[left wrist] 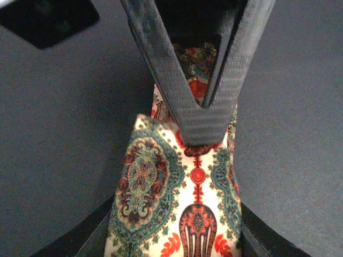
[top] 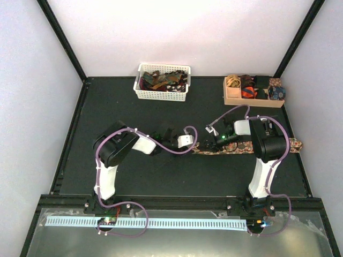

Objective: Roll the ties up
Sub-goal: Roll the tie at the center of the board.

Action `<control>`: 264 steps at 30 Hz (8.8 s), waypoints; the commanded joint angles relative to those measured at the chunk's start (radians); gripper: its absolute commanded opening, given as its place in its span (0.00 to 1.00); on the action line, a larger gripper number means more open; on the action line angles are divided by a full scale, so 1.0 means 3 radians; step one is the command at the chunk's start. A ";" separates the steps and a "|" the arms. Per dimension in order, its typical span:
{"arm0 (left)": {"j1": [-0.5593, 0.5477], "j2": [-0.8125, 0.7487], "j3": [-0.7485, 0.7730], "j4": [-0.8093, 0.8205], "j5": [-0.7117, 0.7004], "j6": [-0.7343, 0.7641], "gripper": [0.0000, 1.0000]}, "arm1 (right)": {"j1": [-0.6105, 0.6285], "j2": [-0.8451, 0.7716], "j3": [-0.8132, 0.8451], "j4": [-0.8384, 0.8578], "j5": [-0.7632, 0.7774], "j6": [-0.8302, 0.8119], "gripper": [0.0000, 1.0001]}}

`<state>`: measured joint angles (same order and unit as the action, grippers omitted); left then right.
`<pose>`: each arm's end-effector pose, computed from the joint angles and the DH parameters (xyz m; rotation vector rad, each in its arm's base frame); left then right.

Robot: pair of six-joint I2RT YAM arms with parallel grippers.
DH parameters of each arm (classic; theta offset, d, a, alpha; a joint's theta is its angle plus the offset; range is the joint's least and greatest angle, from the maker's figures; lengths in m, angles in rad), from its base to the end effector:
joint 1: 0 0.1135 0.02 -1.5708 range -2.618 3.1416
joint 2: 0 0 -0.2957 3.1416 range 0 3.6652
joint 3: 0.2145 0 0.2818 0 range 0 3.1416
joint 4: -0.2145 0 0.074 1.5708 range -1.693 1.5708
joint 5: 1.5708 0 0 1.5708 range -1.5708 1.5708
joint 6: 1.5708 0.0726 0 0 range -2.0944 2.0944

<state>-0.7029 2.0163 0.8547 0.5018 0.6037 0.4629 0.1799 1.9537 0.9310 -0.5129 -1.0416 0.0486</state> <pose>0.2920 -0.3015 0.0696 1.4805 1.6402 -0.8033 0.3125 0.1205 0.0734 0.2009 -2.6474 -1.5183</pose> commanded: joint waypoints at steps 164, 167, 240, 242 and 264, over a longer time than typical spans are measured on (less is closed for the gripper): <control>-0.0007 -0.0286 -0.0451 -0.0094 -0.0316 -0.0392 0.74 | 0.0001 -0.0034 -0.0139 -0.0066 0.0751 -0.0177 0.01; -0.0008 -0.0238 -0.0608 0.0431 -0.0146 -0.0582 0.77 | 0.0001 -0.0080 -0.0170 -0.0040 0.0895 -0.0170 0.01; -0.0306 0.0327 0.0227 -0.0972 -0.0671 -0.0398 0.37 | -0.0064 -0.0842 -0.0265 0.0092 0.0289 -0.0037 0.48; -0.0306 0.0341 0.0262 -0.1032 -0.0678 -0.0409 0.37 | 0.0002 -0.0759 -0.0258 0.0163 0.0318 0.0016 0.47; -0.0084 0.0077 -0.0071 -0.0014 -0.0121 -0.0691 0.73 | -0.0004 -0.0479 -0.0252 -0.0032 0.1075 -0.0212 0.01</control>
<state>-0.7750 2.0422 0.9226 0.4534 0.5316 0.3119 0.1928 1.7805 0.8459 -0.4564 -0.8818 0.0319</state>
